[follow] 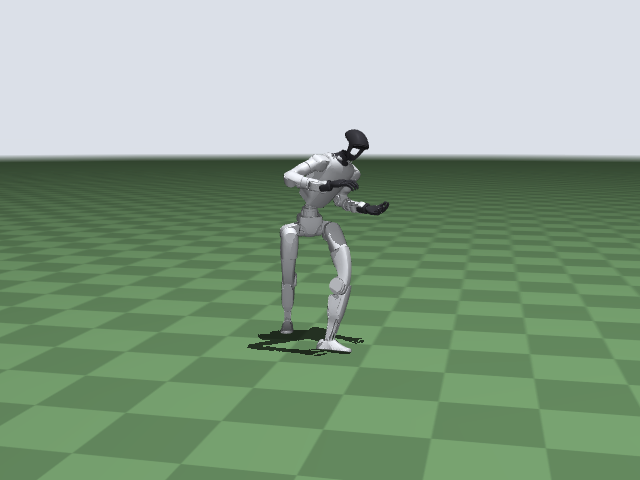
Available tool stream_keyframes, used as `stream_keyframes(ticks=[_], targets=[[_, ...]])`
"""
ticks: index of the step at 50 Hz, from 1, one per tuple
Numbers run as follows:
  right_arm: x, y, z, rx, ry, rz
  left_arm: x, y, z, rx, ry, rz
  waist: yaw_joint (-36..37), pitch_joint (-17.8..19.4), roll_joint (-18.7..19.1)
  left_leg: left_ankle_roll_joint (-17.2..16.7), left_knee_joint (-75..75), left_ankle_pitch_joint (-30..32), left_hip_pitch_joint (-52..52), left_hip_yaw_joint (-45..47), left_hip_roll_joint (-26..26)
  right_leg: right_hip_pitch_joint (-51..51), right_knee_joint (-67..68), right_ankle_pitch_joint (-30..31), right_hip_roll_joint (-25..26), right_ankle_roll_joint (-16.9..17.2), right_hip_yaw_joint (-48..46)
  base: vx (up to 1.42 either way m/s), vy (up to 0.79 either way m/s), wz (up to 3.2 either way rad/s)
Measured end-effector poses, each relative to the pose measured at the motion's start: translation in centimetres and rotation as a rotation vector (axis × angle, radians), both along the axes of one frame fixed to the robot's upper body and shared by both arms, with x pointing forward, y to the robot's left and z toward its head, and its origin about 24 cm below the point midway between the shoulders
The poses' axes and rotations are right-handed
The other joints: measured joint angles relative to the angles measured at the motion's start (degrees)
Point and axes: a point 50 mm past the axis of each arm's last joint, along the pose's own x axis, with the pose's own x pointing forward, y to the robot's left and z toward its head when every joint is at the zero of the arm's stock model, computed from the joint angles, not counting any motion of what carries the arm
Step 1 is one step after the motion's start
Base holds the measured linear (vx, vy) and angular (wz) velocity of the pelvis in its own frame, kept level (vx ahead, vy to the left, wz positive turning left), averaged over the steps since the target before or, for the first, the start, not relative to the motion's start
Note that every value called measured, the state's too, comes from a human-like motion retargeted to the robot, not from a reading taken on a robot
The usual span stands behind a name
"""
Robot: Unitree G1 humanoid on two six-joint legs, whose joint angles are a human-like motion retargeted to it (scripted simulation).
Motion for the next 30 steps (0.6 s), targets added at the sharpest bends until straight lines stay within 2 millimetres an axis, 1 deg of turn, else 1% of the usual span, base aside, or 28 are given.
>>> stream_keyframes(ticks=[1, 2, 3, 4, 5, 6, 7, 8, 9, 10, 12, 13, 15, 17, 18, 20, 21, 22, 23, 24, 25, 26, 27, 28, 29, 30], targets=[[1.8, -1.4, 1.4, -0.131, -0.076, -0.181, -0.5, 0.6, -1.7, -0.026, 0.084, -0.012, 1.6, 0.0, -0.2, 0.8, -4.7, 1.6, -0.6, 0.0, -2.6, -2.0, -0.2, 0.7, -0.7, 0.7, -0.1, 0.21, 0.11, 0.38], [3.6, -2.9, 3.1, -0.223, -0.150, -0.345, -1.3, 1.2, -3.1, -0.053, 0.150, -0.023, 3.0, 0.0, -0.4, 1.1, -8.0, 2.7, -1.3, 0.1, -4.5, -3.6, -0.4, 1.4, -1.3, 1.3, 0.1, 0.20, 0.12, 0.09], [5.8, -4.5, 4.8, -0.253, -0.191, -0.471, -2.3, 1.8, -4.1, -0.078, 0.180, -0.034, 4.1, 0.0, -0.3, 0.3, -8.5, 2.6, -2.0, 0.2, -4.7, -4.5, -0.7, 2.3, -1.5, 1.7, 1.0, 0.23, 0.13, -0.12], [8.0, -6.4, 6.3, -0.248, -0.181, -0.587, -3.2, 2.2, -4.6, -0.007, 0.185, -0.035, 5.4, 0.0, 0.4, -0.7, -5.5, 1.3, -2.9, 0.5, -3.1, -4.6, -1.1, 3.1, -1.3, 1.8, 2.4, 0.26, 0.13, -0.35], [9.8, -8.6, 7.8, -0.225, -0.155, -0.710, -3.9, 2.3, -4.9, 0.113, 0.181, -0.039, 6.8, 0.0, 1.5, -1.9, -0.9, -0.8, -3.9, 0.8, -0.5, -4.4, -1.4, 4.0, -0.9, 1.9, 4.0, 0.23, 0.14, -0.44], [12.0, -10.7, 8.3, -0.164, -0.034, -0.833, -4.1, 2.2, -4.8, 0.051, 0.186, -0.079, 7.2, 0.0, 0.5, -1.4, -6.3, 1.1, -3.1, 1.5, -3.5, -5.8, -1.5, 5.1, -2.3, 3.1, 5.1, 0.20, 0.15, -0.43], [13.1, -12.6, 9.0, -0.072, 0.096, -0.931, -4.2, 1.7, -4.4, 0.021, 0.175, -0.125, 7.6, 0.0, 0.0, -1.0, -10.2, 2.3, -2.5, 2.2, -5.7, -6.8, -1.6, 6.2, -3.5, 4.2, 6.1, 0.18, 0.16, -0.35], [13.7, -14.2, 8.9, 0.095, 0.278, -0.939, -4.0, 0.8, -3.5, 0.057, 0.133, -0.184, 8.2, 0.0, 0.3, -0.6, -11.1, 2.4, -2.2, 2.6, -6.4, -7.2, -1.5, 7.2, -4.1, 4.9, 6.8, 0.22, 0.17, -0.26], [13.9, -15.2, 8.8, 0.237, 0.375, -0.916, -3.6, 0.1, -2.0, 0.129, 0.053, -0.212, 8.3, 0.0, 0.8, -0.7, -10.2, 1.7, -2.0, 2.9, -6.2, -7.0, -1.4, 8.2, -4.4, 5.3, 7.1, 0.26, 0.17, -0.16], [14.0, -15.8, 8.8, 0.364, 0.430, -0.879, -3.3, -0.7, -0.2, 0.219, -0.047, -0.221, 8.2, 0.0, 1.4, -0.9, -8.5, 0.7, -1.9, 3.1, -5.6, -6.6, -1.2, 9.2, -4.6, 5.7, 7.2, 0.26, 0.18, -0.06], [15.1, -13.7, 7.9, 0.419, 0.417, -0.736, -2.5, -2.7, 3.8, 0.297, -0.238, -0.236, 6.5, -0.5, 1.2, -0.7, -15.3, 2.8, 1.1, 2.7, -9.3, -6.3, -0.8, 12.1, -5.6, 6.9, 6.9, 0.24, 0.18, 0.02], [15.7, -11.7, 7.3, 0.371, 0.367, -0.647, -2.3, -3.8, 5.9, 0.354, -0.354, -0.216, 5.1, -0.8, 1.3, -0.5, -16.8, 3.0, 2.6, 2.4, -10.0, -5.5, -0.4, 13.5, -5.7, 7.1, 6.8, 0.24, 0.17, 0.02], [16.1, -6.5, 5.5, 0.214, 0.273, -0.446, -2.1, -6.4, 9.9, 0.467, -0.576, -0.153, 1.9, -1.4, 1.3, -0.1, -18.6, 3.0, 6.0, 1.9, -10.5, -3.9, 1.0, 16.4, -5.7, 7.2, 7.2, 0.24, 0.15, -0.13], [15.4, -1.4, 1.7, 0.120, 0.295, -0.236, -1.1, -10.4, 13.2, 0.645, -0.741, -0.067, -1.3, -2.7, 0.7, 0.0, -19.5, 3.1, 8.9, 1.6, -9.9, -3.4, 3.4, 19.2, -5.4, 6.6, 8.8, 0.21, 0.12, -0.38], [14.8, 0.8, -0.5, 0.104, 0.342, -0.130, -0.2, -12.6, 14.7, 0.769, -0.804, 0.002, -2.9, -3.6, 0.1, -0.2, -19.8, 3.2, 10.3, 1.5, -9.5, -3.6, 5.2, 20.4, -5.2, 6.2, 9.7, 0.18, 0.11, -0.42], [13.0, 4.6, -4.7, 0.088, 0.465, 0.067, 2.6, -16.9, 17.2, 1.081, -0.877, 0.215, -7.1, -5.7, -1.0, -0.7, -20.4, 3.5, 12.4, 1.0, -8.4, -4.9, 9.6, 22.9, -4.3, 5.8, 11.4, 0.16, 0.11, -0.28], [11.9, 5.8, -6.5, 0.085, 0.510, 0.142, 5.2, -19.0, 17.6, 1.284, -0.865, 0.362, -9.5, -6.8, -1.4, -1.0, -20.8, 3.8, 13.2, 0.5, -7.9, -5.9, 12.5, 24.0, -3.7, 5.9, 11.5, 0.13, 0.12, -0.04], [10.7, 6.8, -8.0, 0.087, 0.549, 0.206, 8.0, -20.3, 17.8, 1.497, -0.835, 0.535, -11.9, -8.1, -1.7, -1.2, -21.2, 4.0, 13.8, 0.0, -7.4, -7.2, 15.5, 25.1, -3.1, 6.2, 11.4, 0.11, 0.14, 0.12], [9.6, 7.5, -9.5, 0.095, 0.581, 0.249, 11.1, -20.8, 17.2, 1.727, -0.756, 0.720, -14.7, -9.7, -1.8, -1.2, -21.7, 4.3, 13.9, -0.6, -7.1, -8.9, 18.8, 26.2, -2.7, 6.8, 10.7, 0.10, 0.15, 0.27], [8.5, 7.4, -10.7, 0.123, 0.616, 0.275, 13.9, -20.1, 16.2, 1.917, -0.622, 0.856, -17.6, -11.1, -1.0, -1.2, -22.0, 4.6, 13.9, -1.4, -6.7, -10.4, 21.6, 27.3, -2.1, 7.6, 9.7, 0.09, 0.16, 0.46], [7.4, 7.1, -11.8, 0.162, 0.652, 0.291, 16.2, -18.6, 15.1, 2.084, -0.455, 0.967, -20.6, -12.3, 0.3, -1.3, -22.3, 4.9, 13.8, -2.3, -6.4, -11.8, 24.2, 28.3, -1.4, 8.4, 8.5, 0.08, 0.13, 0.66], [6.4, 6.6, -12.6, 0.230, 0.677, 0.292, 17.4, -17.0, 14.6, 2.181, -0.288, 0.974, -23.1, -12.4, 0.5, -2.0, -22.5, 5.1, 14.2, -3.2, -6.2, -12.6, 26.0, 27.9, 0.0, 9.4, 8.6, 0.07, 0.09, 0.68], [5.5, 5.9, -13.4, 0.296, 0.705, 0.288, 18.1, -15.5, 14.3, 2.227, -0.152, 0.966, -25.1, -12.7, 0.7, -2.6, -22.9, 5.4, 14.5, -3.8, -5.8, -13.4, 27.6, 27.4, 1.7, 10.3, 9.2, 0.05, 0.03, 0.49], [4.5, 5.0, -14.2, 0.359, 0.740, 0.276, 18.5, -14.3, 14.4, 2.191, -0.092, 0.933, -26.5, -13.2, 0.8, -3.0, -23.5, 5.8, 14.8, -4.0, -5.3, -14.5, 28.5, 26.6, 4.0, 11.0, 10.7, 0.03, -0.06, 0.17], [3.6, 4.2, -14.7, 0.420, 0.753, 0.263, 18.6, -13.7, 15.0, 2.131, -0.109, 0.896, -27.1, -13.4, 0.2, -3.5, -24.4, 6.5, 15.2, -3.9, -4.8, -15.4, 28.8, 26.7, 6.1, 11.2, 11.4, 0.00, -0.17, -0.13], [2.7, 3.5, -15.0, 0.478, 0.754, 0.249, 18.4, -13.2, 15.9, 2.058, -0.167, 0.866, -27.4, -13.5, -0.9, -4.0, -25.3, 7.3, 15.6, -3.6, -4.2, -16.2, 28.7, 27.1, 8.1, 11.2, 11.7, -0.01, -0.18, -0.31]])
